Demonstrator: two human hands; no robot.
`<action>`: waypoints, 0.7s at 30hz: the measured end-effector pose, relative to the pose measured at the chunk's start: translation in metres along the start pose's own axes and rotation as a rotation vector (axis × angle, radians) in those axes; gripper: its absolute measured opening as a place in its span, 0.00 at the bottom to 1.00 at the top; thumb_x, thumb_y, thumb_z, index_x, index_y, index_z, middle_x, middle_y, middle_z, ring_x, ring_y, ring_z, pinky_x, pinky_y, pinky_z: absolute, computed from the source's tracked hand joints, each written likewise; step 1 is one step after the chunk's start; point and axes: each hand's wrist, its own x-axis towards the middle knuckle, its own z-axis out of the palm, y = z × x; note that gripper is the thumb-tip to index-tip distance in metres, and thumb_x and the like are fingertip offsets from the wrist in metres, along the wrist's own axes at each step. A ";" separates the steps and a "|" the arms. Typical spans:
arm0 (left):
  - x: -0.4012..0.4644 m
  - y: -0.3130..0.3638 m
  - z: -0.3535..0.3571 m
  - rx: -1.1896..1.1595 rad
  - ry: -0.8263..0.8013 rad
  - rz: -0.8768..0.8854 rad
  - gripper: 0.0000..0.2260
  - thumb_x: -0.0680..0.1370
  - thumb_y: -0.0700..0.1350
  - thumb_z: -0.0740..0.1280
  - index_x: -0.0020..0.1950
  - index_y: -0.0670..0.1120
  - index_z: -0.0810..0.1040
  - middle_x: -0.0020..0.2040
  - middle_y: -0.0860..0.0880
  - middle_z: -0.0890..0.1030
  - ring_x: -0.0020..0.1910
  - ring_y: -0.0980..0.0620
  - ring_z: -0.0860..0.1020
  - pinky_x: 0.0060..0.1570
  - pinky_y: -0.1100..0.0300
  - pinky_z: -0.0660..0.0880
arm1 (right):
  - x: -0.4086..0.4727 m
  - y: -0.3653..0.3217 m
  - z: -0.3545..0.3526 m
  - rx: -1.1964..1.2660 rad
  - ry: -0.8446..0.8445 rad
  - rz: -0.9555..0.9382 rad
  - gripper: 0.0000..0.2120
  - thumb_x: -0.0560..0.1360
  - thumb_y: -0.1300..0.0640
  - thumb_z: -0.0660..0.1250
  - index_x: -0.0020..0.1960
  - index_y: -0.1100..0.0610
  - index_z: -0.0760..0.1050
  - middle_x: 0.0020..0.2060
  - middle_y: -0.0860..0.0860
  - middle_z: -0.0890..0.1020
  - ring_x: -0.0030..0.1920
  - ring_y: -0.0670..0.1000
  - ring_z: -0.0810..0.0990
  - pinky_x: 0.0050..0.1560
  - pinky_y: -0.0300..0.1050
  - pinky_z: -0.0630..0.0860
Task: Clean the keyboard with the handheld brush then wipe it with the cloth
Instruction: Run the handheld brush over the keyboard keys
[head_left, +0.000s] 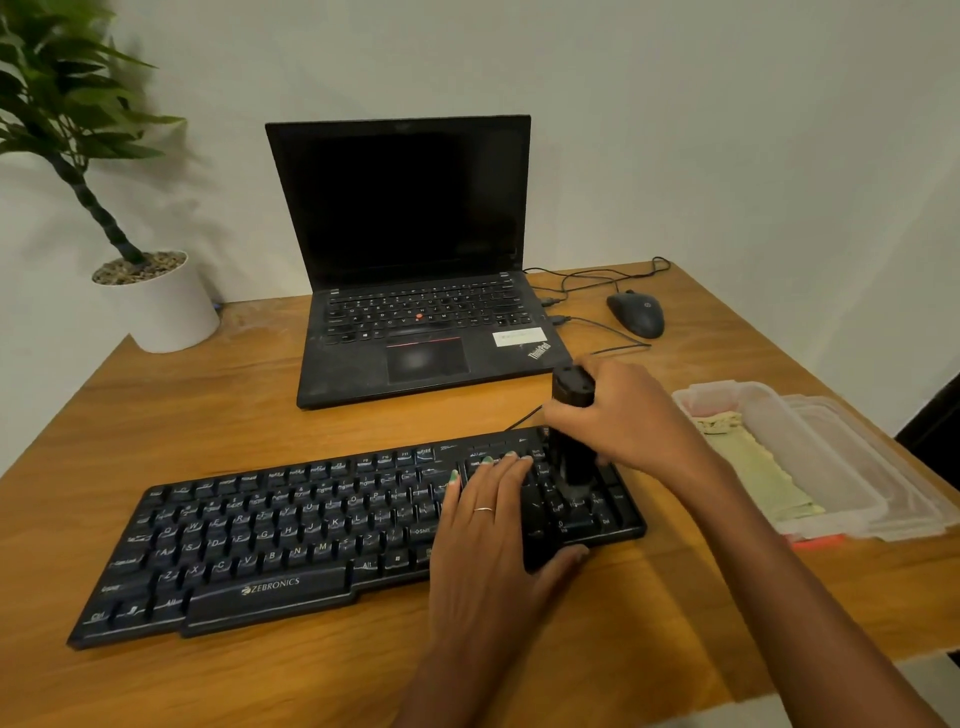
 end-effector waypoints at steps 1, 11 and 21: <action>0.000 0.000 0.000 0.000 0.006 0.001 0.37 0.70 0.73 0.56 0.69 0.49 0.69 0.64 0.51 0.77 0.63 0.52 0.75 0.66 0.46 0.61 | -0.002 -0.001 0.003 -0.025 0.058 -0.009 0.10 0.71 0.50 0.67 0.44 0.57 0.73 0.35 0.50 0.78 0.36 0.50 0.77 0.33 0.44 0.74; 0.000 0.000 -0.001 0.003 0.022 0.010 0.36 0.70 0.73 0.56 0.68 0.49 0.69 0.64 0.52 0.77 0.62 0.53 0.75 0.66 0.47 0.62 | -0.015 -0.001 0.004 -0.080 0.039 0.014 0.10 0.70 0.49 0.67 0.42 0.55 0.72 0.34 0.49 0.78 0.35 0.49 0.76 0.33 0.43 0.72; 0.000 -0.001 0.000 0.009 0.030 0.020 0.36 0.71 0.73 0.56 0.68 0.49 0.69 0.63 0.52 0.77 0.62 0.53 0.75 0.67 0.46 0.60 | -0.025 0.007 -0.006 -0.006 -0.082 0.033 0.10 0.69 0.49 0.68 0.43 0.55 0.74 0.36 0.51 0.80 0.37 0.52 0.81 0.35 0.53 0.80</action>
